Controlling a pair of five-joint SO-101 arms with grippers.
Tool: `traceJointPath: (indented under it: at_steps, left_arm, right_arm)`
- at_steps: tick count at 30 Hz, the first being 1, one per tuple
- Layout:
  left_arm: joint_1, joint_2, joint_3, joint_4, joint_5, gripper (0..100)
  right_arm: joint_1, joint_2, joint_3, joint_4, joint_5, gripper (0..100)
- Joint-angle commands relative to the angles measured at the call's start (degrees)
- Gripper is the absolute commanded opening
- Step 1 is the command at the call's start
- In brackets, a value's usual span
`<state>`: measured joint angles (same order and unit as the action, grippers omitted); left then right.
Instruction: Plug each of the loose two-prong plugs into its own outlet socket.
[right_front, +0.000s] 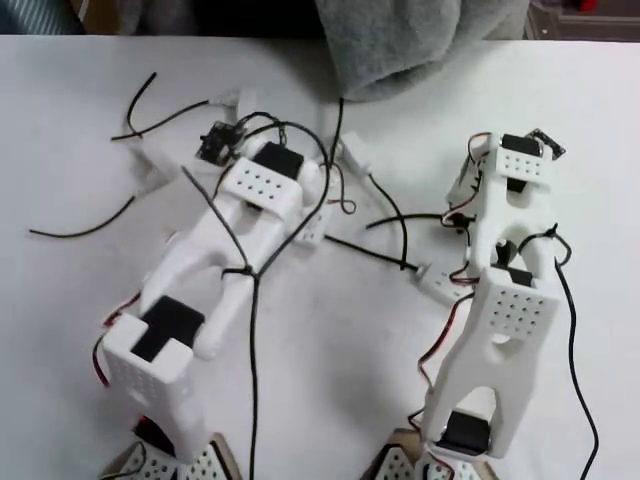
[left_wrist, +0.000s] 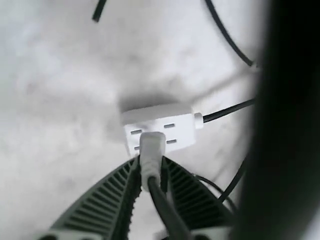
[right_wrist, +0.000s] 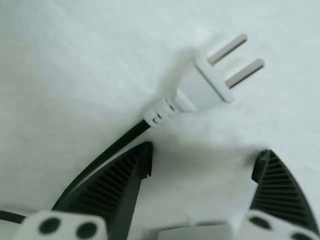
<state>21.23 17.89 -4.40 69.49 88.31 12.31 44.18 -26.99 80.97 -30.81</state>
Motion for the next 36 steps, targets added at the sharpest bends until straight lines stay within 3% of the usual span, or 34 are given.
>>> traceJointPath:
  at_steps: [1,12,19,31,36]
  left_arm:
    - [0.5,0.3,0.0,-0.7,1.2,3]
    - [0.5,6.0,-2.8,1.7,1.2,3]
    - [0.5,6.5,-10.0,12.7,1.4,3]
    - [0.6,6.1,-10.5,10.1,1.4,3]
    - [1.0,6.5,-15.4,14.7,1.3,3]
  right_arm:
    - [0.2,0.0,-0.4,-1.0,0.3,32.6]
    - [0.1,0.0,-0.4,-1.0,0.3,32.6]
    - [0.1,0.0,-0.4,-1.0,0.3,32.6]
    - [0.1,0.0,-0.4,-1.0,0.3,32.6]
    - [0.1,0.0,-0.4,-1.0,0.3,32.6]
